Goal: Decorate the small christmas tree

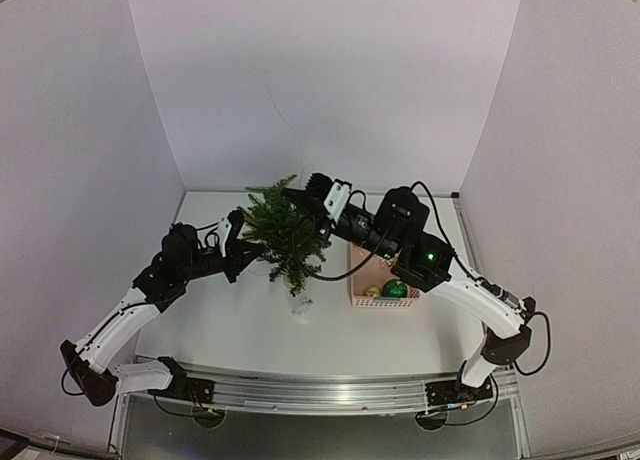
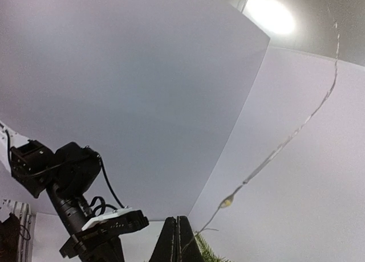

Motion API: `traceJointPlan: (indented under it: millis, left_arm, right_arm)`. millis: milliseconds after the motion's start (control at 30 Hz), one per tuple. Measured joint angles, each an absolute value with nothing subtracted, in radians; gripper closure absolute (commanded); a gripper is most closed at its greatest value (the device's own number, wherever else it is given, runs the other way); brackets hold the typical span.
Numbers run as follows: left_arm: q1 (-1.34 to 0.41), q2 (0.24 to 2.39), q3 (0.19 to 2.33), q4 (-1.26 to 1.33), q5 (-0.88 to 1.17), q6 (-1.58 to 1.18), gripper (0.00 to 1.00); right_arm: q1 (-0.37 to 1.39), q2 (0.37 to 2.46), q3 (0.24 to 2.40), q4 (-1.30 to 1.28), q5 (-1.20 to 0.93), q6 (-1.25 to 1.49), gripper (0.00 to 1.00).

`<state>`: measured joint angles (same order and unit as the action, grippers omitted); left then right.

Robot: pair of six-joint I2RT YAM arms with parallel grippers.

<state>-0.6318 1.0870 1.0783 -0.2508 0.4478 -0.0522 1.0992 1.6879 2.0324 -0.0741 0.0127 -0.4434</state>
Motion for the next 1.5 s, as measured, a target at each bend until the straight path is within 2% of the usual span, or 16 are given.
traceJointPlan:
  millis: [200,333,433,600,667,767,1000,1100,1167,1233,1500]
  left_arm:
    - [-0.626,1.065,1.053,-0.255,0.442,-0.050,1.00]
    - [-0.626,1.066,1.038,-0.268,0.432,-0.026,0.91]
    - [-0.624,1.066,1.037,-0.270,0.411,-0.007,0.77]
    - [-0.623,1.062,1.037,-0.270,0.396,0.019,0.41]
    - [-0.623,1.054,1.039,-0.272,0.394,0.030,0.32]
    - [-0.623,1.034,1.040,-0.273,0.390,0.043,0.24]
    - [-0.623,1.012,1.139,-0.287,0.418,0.052,0.11]
    - [-0.622,1.036,1.236,-0.270,0.483,0.040,0.11]
    - [-0.623,1.063,1.300,-0.258,0.506,0.018,0.14]
    - [-0.623,1.096,1.365,-0.248,0.499,-0.002,0.15]
    - [-0.621,1.109,1.474,-0.242,0.451,-0.004,0.02]
  right_arm:
    - [1.088,1.790,2.135,0.017,0.022,-0.446,1.00]
    - [1.073,1.878,2.205,0.061,0.012,-0.449,1.00]
    - [1.057,1.944,2.260,0.078,-0.014,-0.451,1.00]
    - [1.032,2.030,2.332,0.090,-0.060,-0.438,1.00]
    - [1.025,2.052,2.354,0.093,-0.075,-0.430,1.00]
    - [1.016,2.087,2.400,0.109,-0.097,-0.414,1.00]
    - [1.008,2.195,2.558,0.148,-0.150,-0.366,1.00]
    - [1.008,2.239,2.604,0.180,-0.170,-0.345,1.00]
    - [1.008,2.252,2.608,0.190,-0.195,-0.324,1.00]
    - [1.008,2.255,2.603,0.194,-0.223,-0.306,1.00]
    - [1.008,2.169,2.389,0.227,-0.266,-0.287,1.00]
